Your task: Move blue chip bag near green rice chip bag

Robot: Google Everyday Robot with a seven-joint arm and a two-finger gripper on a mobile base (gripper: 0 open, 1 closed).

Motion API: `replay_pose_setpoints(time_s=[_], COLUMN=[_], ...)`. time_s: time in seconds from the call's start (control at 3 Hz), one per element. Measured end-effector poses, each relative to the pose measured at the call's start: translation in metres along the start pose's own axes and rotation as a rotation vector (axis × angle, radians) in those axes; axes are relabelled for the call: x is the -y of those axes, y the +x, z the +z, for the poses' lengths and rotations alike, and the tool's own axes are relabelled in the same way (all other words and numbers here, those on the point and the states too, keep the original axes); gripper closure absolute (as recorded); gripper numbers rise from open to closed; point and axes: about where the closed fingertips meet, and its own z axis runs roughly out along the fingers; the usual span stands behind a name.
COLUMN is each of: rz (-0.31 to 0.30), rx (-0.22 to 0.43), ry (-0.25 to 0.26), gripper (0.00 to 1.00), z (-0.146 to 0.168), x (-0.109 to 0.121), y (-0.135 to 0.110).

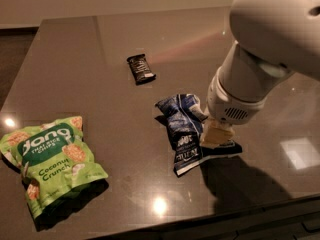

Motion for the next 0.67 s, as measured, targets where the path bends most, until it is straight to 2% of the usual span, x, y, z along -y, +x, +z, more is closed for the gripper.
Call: replay_pose_setpoints(time_s=[0.33, 0.67], rz=[-0.047, -0.117], rx=[0.014, 0.070], ry=[0.005, -0.009], gripper=[0.86, 1.00], z=[-0.017, -0.031], x=[-0.002, -0.012], y=[-0.023, -0.058])
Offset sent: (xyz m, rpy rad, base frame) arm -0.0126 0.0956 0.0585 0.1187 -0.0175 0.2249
